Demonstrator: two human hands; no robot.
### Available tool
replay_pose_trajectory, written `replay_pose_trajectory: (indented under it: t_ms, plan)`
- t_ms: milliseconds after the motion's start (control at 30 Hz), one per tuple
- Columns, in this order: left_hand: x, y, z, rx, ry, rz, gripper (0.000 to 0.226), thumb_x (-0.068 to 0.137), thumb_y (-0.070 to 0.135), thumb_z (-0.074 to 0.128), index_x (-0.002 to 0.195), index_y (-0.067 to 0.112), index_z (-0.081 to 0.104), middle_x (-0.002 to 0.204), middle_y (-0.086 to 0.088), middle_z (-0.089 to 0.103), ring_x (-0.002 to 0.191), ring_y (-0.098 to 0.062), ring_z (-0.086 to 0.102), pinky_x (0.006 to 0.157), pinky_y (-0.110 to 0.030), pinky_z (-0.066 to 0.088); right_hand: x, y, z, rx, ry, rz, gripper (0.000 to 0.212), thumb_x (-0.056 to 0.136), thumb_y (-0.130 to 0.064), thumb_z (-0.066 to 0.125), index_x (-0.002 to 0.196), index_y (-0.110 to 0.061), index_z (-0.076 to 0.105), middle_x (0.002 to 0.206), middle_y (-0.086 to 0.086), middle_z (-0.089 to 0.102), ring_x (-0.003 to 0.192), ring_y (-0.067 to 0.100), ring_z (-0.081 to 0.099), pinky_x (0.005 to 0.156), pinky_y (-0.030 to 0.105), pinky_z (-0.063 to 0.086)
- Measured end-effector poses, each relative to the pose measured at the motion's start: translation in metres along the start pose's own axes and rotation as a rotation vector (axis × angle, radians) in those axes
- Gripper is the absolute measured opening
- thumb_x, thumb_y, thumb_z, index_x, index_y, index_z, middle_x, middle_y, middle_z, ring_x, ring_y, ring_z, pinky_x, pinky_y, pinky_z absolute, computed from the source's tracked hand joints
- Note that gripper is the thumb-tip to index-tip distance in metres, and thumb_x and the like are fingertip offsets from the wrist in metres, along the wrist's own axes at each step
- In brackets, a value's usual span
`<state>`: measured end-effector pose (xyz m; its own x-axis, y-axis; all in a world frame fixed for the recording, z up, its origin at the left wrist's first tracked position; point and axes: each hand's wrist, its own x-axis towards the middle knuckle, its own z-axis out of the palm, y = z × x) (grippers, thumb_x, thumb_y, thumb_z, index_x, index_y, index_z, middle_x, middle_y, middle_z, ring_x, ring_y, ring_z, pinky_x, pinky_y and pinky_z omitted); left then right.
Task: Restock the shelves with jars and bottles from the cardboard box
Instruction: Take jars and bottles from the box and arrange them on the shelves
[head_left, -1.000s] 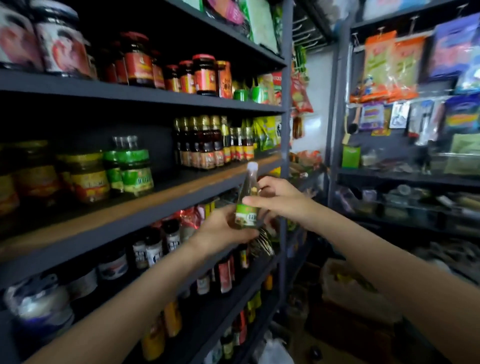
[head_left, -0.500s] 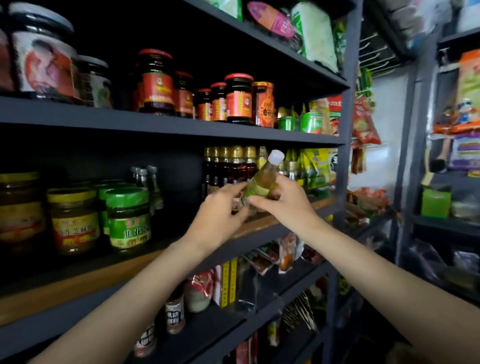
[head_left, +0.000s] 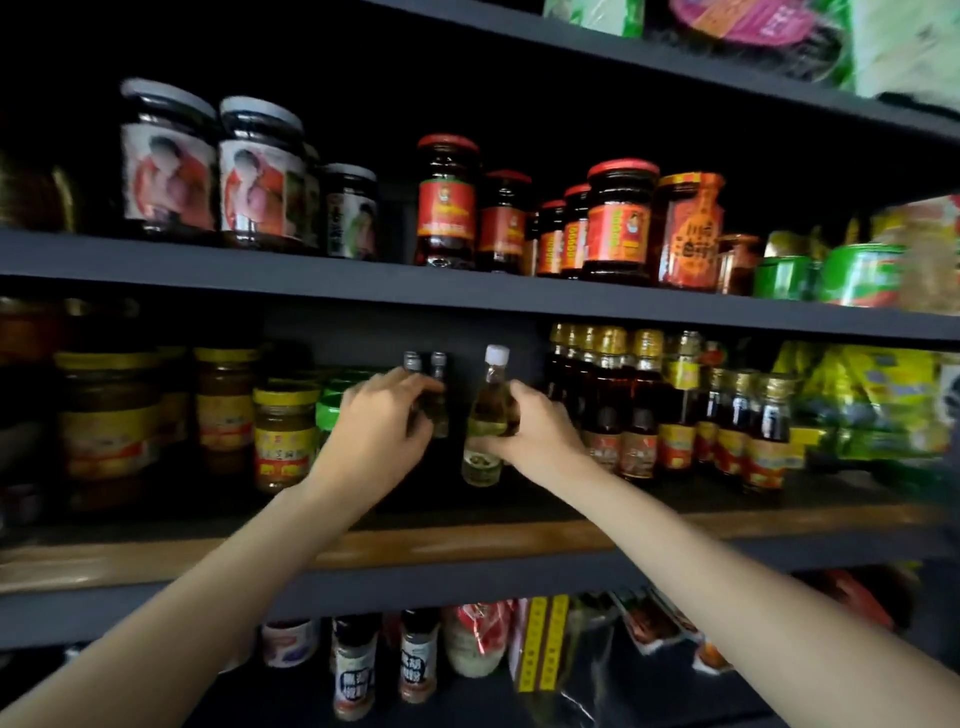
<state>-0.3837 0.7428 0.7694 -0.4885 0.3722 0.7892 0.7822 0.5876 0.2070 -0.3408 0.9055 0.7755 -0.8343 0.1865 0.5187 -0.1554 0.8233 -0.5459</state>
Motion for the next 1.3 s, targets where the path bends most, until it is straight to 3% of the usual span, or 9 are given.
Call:
replay_pose_trajectory:
  t_ms: [167,267,367,533,633,833,1000,1167,1300]
  plan:
    - [0.013,-0.025,-0.022,0.251,-0.058,-0.013,0.034,0.086,0.011,0.054,0.120,0.014,0.060,0.121,-0.007,0.059,0.115,-0.029,0.051,0.099,-0.039,0.034,0.042,0.004,0.040,-0.102,-0.083,0.077,0.050,0.074,-0.027,0.077,0.118,-0.016,0.055,0.119,0.005,0.061,0.111,0.026,0.058,0.090,0.039,0.050]
    - [0.018,-0.032,-0.027,0.242,-0.161,-0.109,0.033,0.092,0.021,0.049,0.123,0.019,0.057,0.129,-0.003,0.056,0.124,-0.024,0.043,0.102,-0.036,0.033,0.062,0.015,0.061,-0.153,-0.087,0.121,0.043,0.074,-0.026,0.075,0.113,-0.017,0.059,0.115,0.006,0.063,0.107,0.027,0.060,0.083,0.032,0.051]
    - [0.020,-0.034,-0.028,0.231,-0.224,-0.116,0.029,0.094,0.024,0.045,0.117,0.020,0.062,0.121,-0.005,0.061,0.118,-0.024,0.049,0.100,-0.036,0.038,0.078,0.020,0.071,-0.178,-0.067,0.166,0.036,0.078,-0.026,0.069,0.112,-0.016,0.061,0.117,0.010,0.063,0.110,0.029,0.059,0.078,0.028,0.046]
    - [0.026,-0.033,-0.030,0.253,-0.308,-0.099,0.027,0.094,0.026,0.044,0.112,0.021,0.065,0.110,-0.004,0.067,0.104,-0.024,0.060,0.092,-0.036,0.046,0.097,0.018,0.073,-0.172,-0.136,0.221,0.032,0.081,-0.015,0.067,0.112,-0.007,0.063,0.119,0.013,0.063,0.113,0.029,0.058,0.093,0.034,0.050]
    - [0.029,-0.032,-0.030,0.223,-0.336,-0.122,0.027,0.094,0.026,0.045,0.110,0.022,0.066,0.106,-0.005,0.068,0.098,-0.025,0.062,0.085,-0.036,0.051,0.103,0.016,0.074,-0.220,-0.151,0.224,0.031,0.082,-0.014,0.065,0.112,-0.007,0.062,0.120,0.014,0.062,0.115,0.028,0.057,0.091,0.029,0.048]
    - [0.032,-0.040,-0.032,0.141,-0.279,-0.151,0.026,0.094,0.025,0.045,0.108,0.021,0.067,0.104,-0.005,0.068,0.096,-0.025,0.062,0.085,-0.038,0.052,0.109,0.015,0.079,-0.254,-0.139,0.220,0.031,0.084,-0.011,0.063,0.115,-0.008,0.061,0.121,0.012,0.062,0.117,0.026,0.056,0.085,0.025,0.045]
    - [0.028,-0.052,-0.037,0.046,-0.288,-0.178,0.025,0.094,0.020,0.046,0.108,0.021,0.067,0.106,-0.003,0.069,0.093,-0.020,0.064,0.085,-0.036,0.053,0.114,0.019,0.080,-0.244,-0.165,0.243,0.028,0.083,-0.009,0.064,0.110,-0.004,0.062,0.118,0.015,0.062,0.113,0.030,0.059,0.090,0.031,0.049]
    - [0.033,-0.052,-0.035,0.051,-0.274,-0.174,0.026,0.094,0.019,0.046,0.108,0.020,0.068,0.107,-0.002,0.069,0.096,-0.019,0.063,0.088,-0.034,0.051,0.114,0.005,0.073,-0.162,-0.018,0.192,0.050,0.081,-0.017,0.070,0.125,-0.006,0.048,0.131,0.015,0.054,0.126,0.031,0.046,0.096,0.031,0.041]
    - [0.038,-0.051,-0.032,0.060,-0.279,-0.156,0.025,0.093,0.022,0.047,0.108,0.022,0.068,0.109,0.000,0.068,0.101,-0.020,0.061,0.091,-0.039,0.049,0.113,0.000,0.070,-0.115,-0.009,0.196,0.053,0.082,-0.018,0.069,0.127,-0.006,0.043,0.133,0.016,0.051,0.126,0.031,0.047,0.095,0.031,0.042]
